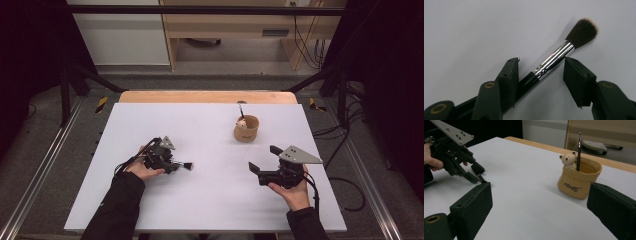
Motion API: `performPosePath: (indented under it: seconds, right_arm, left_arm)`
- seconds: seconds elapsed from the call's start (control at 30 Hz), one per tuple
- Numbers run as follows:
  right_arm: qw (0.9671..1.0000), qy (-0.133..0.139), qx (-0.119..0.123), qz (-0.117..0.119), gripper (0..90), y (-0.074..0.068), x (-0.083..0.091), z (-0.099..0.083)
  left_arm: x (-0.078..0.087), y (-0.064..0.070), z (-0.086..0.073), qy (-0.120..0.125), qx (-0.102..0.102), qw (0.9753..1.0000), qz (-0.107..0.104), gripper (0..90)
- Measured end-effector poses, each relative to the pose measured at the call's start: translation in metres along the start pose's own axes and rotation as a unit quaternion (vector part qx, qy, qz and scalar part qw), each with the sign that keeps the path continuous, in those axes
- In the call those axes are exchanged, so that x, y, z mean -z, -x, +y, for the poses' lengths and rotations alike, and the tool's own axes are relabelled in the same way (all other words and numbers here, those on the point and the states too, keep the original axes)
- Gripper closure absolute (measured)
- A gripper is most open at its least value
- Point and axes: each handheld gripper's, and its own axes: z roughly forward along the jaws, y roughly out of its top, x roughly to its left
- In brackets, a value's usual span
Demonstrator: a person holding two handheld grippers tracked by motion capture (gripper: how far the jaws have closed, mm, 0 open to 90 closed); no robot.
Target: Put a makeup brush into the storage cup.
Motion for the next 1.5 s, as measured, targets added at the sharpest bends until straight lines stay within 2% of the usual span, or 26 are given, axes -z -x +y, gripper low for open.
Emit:
performPosePath:
  seconds: [0.6,1.07,1.3,1.5]
  right_arm:
    - [1.0,0.0,0.002,-0.001,7.0,0.0,0.0,0.0]
    - [1.0,0.0,0.001,-0.001,7.0,0.001,0.0,0.0]
    - [1.0,-0.001,0.003,0.0,7.0,0.001,0.0,0.0]
    - [1.0,-0.003,0.001,-0.001,7.0,0.001,0.0,0.0]
  left_arm:
    - [0.005,0.009,0.001,-0.027,0.004,0.9996,-0.003,67.1]
    - [0.008,0.012,0.0,-0.037,0.021,0.9991,-0.006,77.4]
    - [0.008,0.012,0.0,-0.042,0.03,0.9986,-0.01,77.4]
    - [0.008,0.01,0.009,-0.055,0.024,0.9982,-0.003,69.7]
